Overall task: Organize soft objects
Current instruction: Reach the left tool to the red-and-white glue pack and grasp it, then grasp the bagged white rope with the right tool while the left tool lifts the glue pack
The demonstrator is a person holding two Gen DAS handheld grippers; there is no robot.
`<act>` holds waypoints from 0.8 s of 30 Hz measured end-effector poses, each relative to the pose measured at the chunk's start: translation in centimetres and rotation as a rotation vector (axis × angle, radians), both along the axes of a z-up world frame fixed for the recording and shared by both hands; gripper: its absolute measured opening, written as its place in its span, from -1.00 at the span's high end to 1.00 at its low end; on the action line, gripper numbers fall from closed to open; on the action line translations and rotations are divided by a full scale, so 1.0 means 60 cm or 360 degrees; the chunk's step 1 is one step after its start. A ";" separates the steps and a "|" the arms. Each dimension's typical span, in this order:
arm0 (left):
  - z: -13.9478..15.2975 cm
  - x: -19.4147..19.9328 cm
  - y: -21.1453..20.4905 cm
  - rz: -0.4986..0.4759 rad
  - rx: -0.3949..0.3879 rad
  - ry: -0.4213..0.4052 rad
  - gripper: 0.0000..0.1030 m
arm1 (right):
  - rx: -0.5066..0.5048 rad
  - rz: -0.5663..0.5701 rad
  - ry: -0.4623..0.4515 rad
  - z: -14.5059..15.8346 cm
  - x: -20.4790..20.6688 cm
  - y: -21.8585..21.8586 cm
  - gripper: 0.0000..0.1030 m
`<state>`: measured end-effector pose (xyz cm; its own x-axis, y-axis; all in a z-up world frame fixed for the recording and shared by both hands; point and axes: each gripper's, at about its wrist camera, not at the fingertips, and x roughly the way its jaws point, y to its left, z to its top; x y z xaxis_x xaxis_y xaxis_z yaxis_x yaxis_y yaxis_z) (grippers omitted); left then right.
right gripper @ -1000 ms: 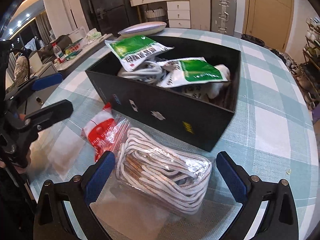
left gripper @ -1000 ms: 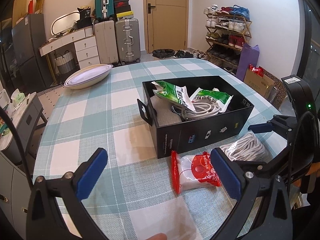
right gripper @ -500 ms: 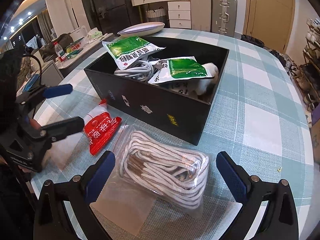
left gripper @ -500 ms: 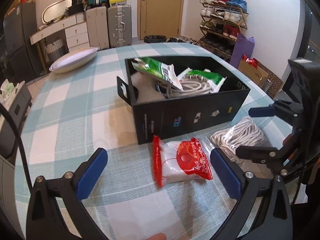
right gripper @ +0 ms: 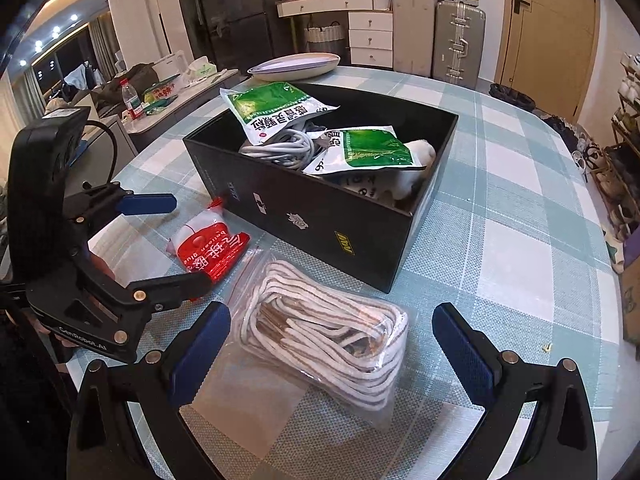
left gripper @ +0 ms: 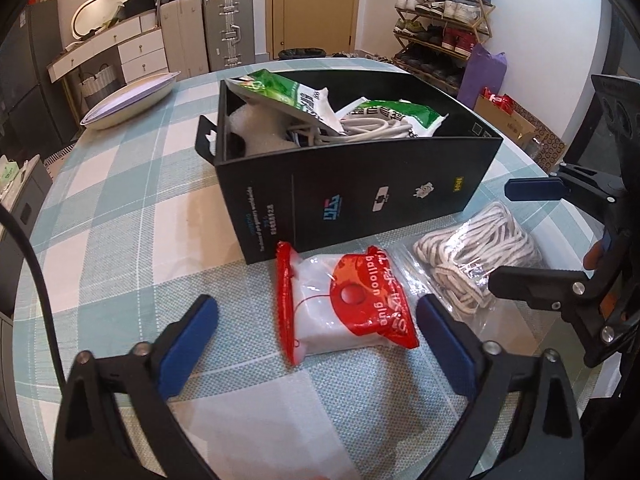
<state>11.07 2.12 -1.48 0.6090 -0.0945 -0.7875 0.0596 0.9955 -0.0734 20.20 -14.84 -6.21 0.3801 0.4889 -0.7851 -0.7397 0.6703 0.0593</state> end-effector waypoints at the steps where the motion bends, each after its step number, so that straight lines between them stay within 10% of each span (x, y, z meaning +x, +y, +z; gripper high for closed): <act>1: -0.001 0.002 -0.001 -0.0015 -0.0015 0.0009 -0.71 | 0.0007 0.0002 -0.0005 0.001 -0.001 0.000 -0.99; 6: 0.001 -0.002 -0.007 -0.0051 -0.0028 -0.0004 -0.04 | 0.0073 0.0023 -0.0024 0.002 -0.004 0.009 -0.99; 24: 0.029 -0.011 0.003 -0.0080 -0.0019 -0.0069 0.00 | -0.0014 0.0200 -0.0006 -0.001 -0.024 0.007 -0.99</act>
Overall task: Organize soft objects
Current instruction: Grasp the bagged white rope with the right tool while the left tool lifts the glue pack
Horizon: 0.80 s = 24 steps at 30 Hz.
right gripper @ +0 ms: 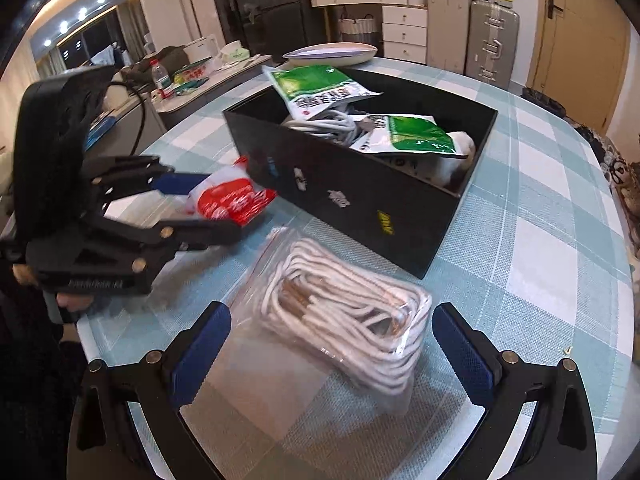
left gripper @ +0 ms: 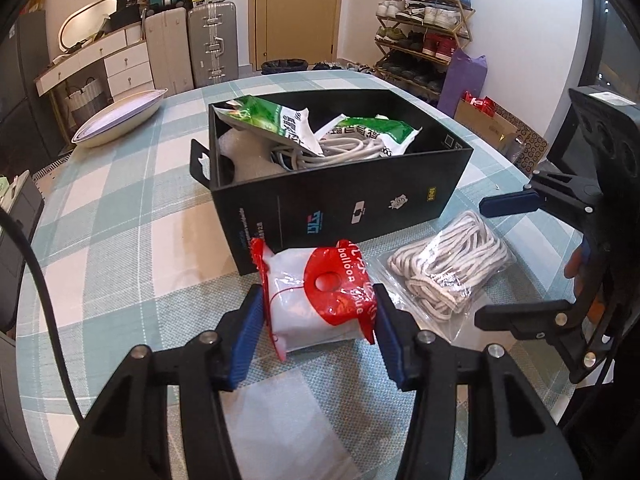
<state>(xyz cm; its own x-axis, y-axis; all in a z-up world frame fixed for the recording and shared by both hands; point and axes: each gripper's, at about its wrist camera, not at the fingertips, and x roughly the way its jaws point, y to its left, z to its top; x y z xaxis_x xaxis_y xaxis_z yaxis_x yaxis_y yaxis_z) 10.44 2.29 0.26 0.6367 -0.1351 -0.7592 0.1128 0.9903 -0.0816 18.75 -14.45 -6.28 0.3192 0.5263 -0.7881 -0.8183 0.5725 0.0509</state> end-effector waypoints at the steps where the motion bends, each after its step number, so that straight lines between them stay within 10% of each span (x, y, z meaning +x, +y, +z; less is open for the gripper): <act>1: 0.001 -0.001 0.002 0.0005 0.0000 -0.0005 0.00 | 0.0011 -0.0008 -0.0020 0.003 0.000 0.000 -0.99; 24: 0.015 -0.005 0.015 0.0009 0.0005 -0.0048 0.00 | -0.0003 0.0058 -0.0075 0.002 -0.011 0.004 -0.99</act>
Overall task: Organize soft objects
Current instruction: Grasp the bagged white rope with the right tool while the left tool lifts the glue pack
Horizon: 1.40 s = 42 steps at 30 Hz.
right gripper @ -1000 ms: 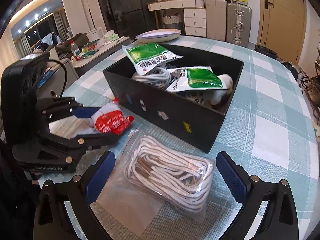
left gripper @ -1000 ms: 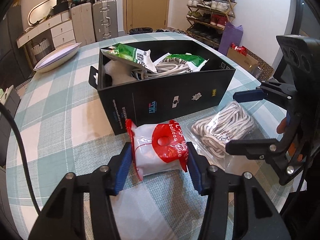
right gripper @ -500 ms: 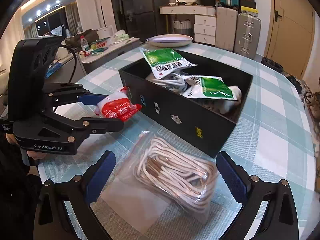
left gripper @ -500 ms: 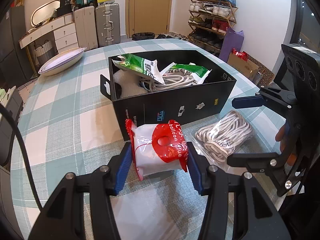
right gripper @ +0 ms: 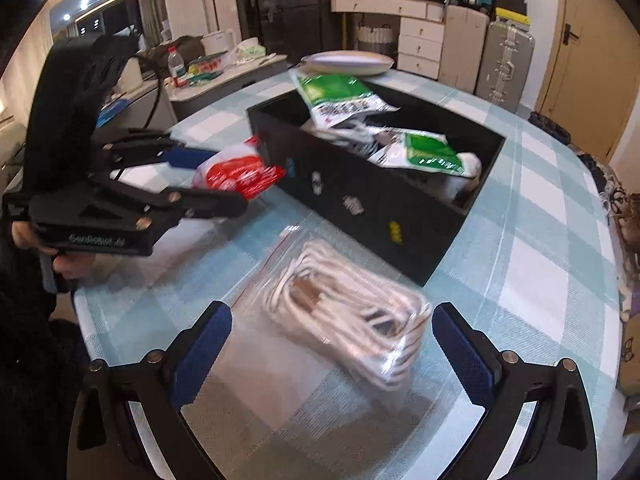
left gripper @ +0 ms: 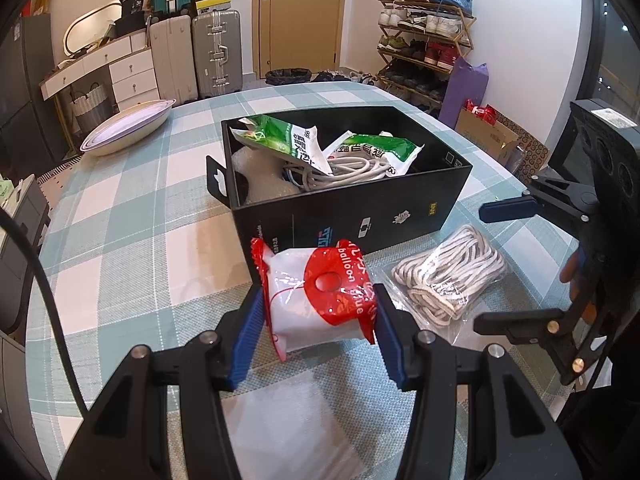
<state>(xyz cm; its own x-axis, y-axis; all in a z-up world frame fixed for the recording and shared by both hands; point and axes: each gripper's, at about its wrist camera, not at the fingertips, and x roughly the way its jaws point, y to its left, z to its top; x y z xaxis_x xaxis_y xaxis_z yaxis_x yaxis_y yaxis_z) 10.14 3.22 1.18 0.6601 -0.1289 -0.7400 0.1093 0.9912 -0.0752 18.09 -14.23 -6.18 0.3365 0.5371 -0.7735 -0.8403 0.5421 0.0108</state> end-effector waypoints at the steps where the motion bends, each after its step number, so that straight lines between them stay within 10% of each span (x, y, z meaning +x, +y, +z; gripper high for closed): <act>1: 0.001 0.000 0.001 0.0000 -0.0001 -0.0003 0.00 | 0.0017 0.0003 -0.0005 0.000 0.002 0.003 -0.99; 27: 0.027 -0.013 0.014 0.0019 -0.0011 -0.0073 -0.01 | -0.0163 0.0222 0.0099 -0.026 -0.014 0.012 -0.96; 35: 0.033 -0.018 0.011 0.0013 -0.0011 -0.0092 -0.01 | -0.0136 0.0162 0.0043 -0.040 -0.009 0.018 -0.16; 42: 0.038 -0.019 0.013 0.0029 -0.0012 -0.0115 -0.01 | -0.0043 0.0176 -0.0013 -0.028 -0.028 0.007 0.08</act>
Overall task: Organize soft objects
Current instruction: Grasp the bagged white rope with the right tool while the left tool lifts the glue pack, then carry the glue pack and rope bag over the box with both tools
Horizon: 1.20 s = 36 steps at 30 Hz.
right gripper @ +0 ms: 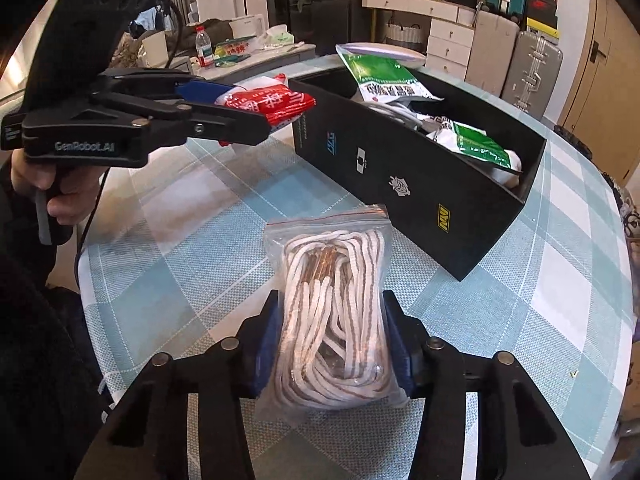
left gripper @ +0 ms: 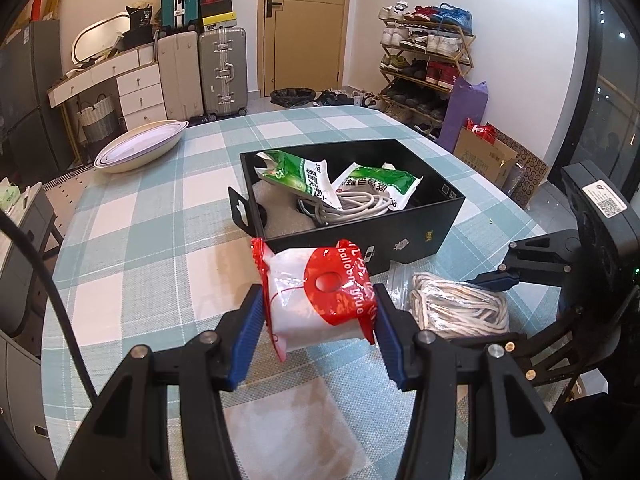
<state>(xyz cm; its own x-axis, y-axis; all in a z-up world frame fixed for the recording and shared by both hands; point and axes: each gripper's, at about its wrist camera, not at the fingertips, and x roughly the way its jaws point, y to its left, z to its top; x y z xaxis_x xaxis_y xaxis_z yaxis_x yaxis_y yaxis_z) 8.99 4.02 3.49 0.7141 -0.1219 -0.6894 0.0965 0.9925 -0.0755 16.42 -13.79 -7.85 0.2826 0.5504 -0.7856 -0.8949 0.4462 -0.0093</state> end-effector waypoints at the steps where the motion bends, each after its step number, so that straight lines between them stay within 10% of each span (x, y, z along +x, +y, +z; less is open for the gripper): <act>1: 0.002 -0.001 -0.001 0.0001 0.0001 -0.0007 -0.01 | 0.0016 -0.0002 -0.0003 0.003 -0.002 -0.003 0.08; 36: 0.077 -0.004 -0.004 0.0039 -0.0002 -0.0273 -0.01 | 0.0629 -0.0440 -0.0098 0.161 0.045 -0.071 0.09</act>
